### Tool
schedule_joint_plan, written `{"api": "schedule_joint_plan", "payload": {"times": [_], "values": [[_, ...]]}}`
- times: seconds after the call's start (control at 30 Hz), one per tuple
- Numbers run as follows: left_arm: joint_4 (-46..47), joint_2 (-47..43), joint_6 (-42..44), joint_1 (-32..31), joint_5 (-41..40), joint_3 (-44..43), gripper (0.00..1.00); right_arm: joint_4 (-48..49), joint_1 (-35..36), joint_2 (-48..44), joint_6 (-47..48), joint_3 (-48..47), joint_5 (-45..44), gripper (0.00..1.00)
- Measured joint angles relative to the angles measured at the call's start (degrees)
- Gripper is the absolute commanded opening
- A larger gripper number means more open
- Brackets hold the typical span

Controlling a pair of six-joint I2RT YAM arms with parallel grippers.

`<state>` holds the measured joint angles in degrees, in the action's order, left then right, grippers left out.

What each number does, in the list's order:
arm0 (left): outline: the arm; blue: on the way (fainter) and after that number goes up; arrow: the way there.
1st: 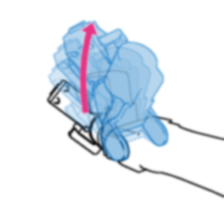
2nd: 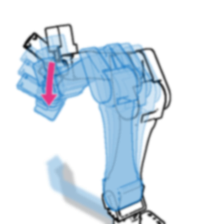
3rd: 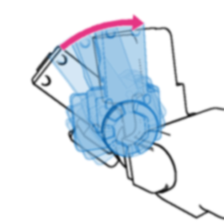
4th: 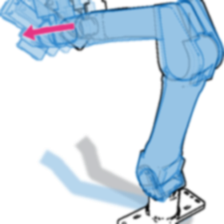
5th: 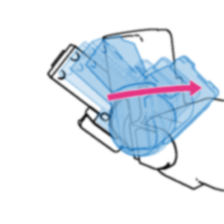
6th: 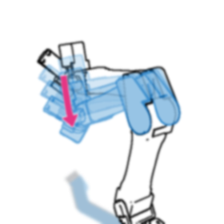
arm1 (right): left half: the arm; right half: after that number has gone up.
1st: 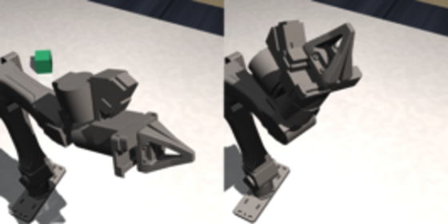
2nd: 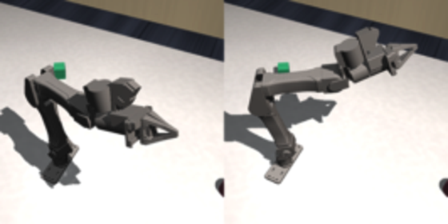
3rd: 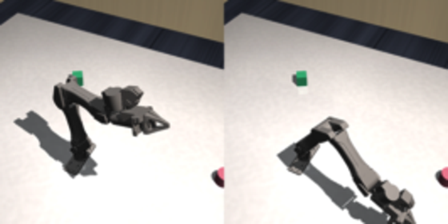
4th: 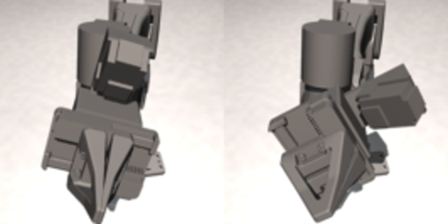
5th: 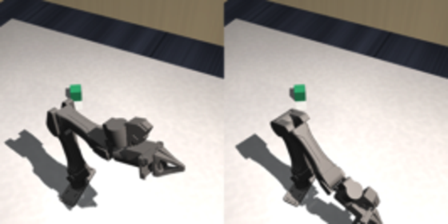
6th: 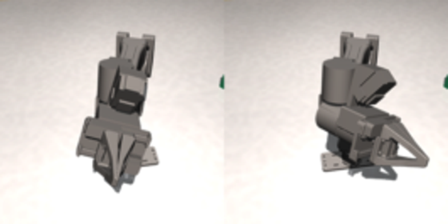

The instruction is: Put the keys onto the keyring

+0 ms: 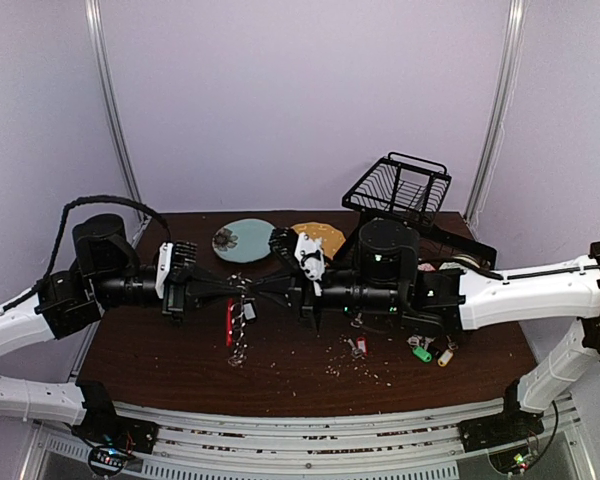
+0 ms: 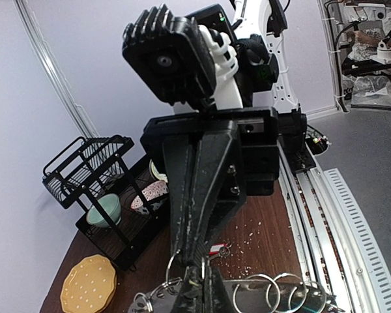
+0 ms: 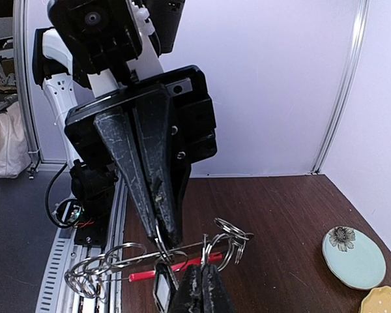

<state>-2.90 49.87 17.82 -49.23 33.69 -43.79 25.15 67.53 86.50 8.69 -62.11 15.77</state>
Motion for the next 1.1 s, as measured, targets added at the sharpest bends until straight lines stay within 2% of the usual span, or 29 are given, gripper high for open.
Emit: {"api": "schedule_joint_plan", "payload": {"times": [0.07, 0.1, 0.17, 0.23, 0.27, 0.37, 0.5, 0.57, 0.77, 1.1], "values": [[-0.09, 0.0, 0.26, 0.0, 0.35, 0.0, 0.0, -0.42, 0.0, -0.28, 0.0, 0.0, -0.7, 0.0], [-0.17, 0.02, 0.39, 0.0, 0.96, 0.0, 0.05, -0.59, 0.0, -0.61, 0.0, 0.09, -1.03, 0.0], [-0.22, 0.28, 0.7, 0.0, 2.47, -0.02, 0.3, -0.72, 0.0, -1.68, -0.02, 0.35, -1.07, 0.0], [-0.35, 0.7, 1.22, 0.0, 4.22, -0.02, 0.43, -0.81, -0.07, -2.71, -0.04, 0.42, -0.98, 0.0], [-0.68, 0.9, 1.6, 0.0, 5.25, -0.02, 0.44, -0.87, -0.15, -3.08, -0.02, 0.44, -0.94, 0.0], [-1.99, 0.5, 2.29, -0.02, 7.06, -0.02, 0.43, -1.95, -0.37, -4.39, 0.35, 0.44, -0.26, 0.0], [-1.57, -2.34, 2.45, -0.02, 6.36, -0.02, 0.24, -5.73, -0.37, -4.92, 1.7, -0.04, 0.48, 0.0], [-0.28, -2.64, 1.33, -0.02, 4.76, -0.02, 0.21, -9.4, -0.13, -4.52, 2.64, -1.44, 0.63, 0.0], [0.24, 1.9, -0.74, 0.0, 3.76, -1.22, 0.23, -13.2, 1.7, -4.2, 4.44, -3.23, 0.24, 0.0], [0.31, 1.53, -1.79, -0.02, 1.6, -1.16, 0.21, -15.63, 2.86, -4.15, 6.16, -4.13, -0.37, 0.0]]}}
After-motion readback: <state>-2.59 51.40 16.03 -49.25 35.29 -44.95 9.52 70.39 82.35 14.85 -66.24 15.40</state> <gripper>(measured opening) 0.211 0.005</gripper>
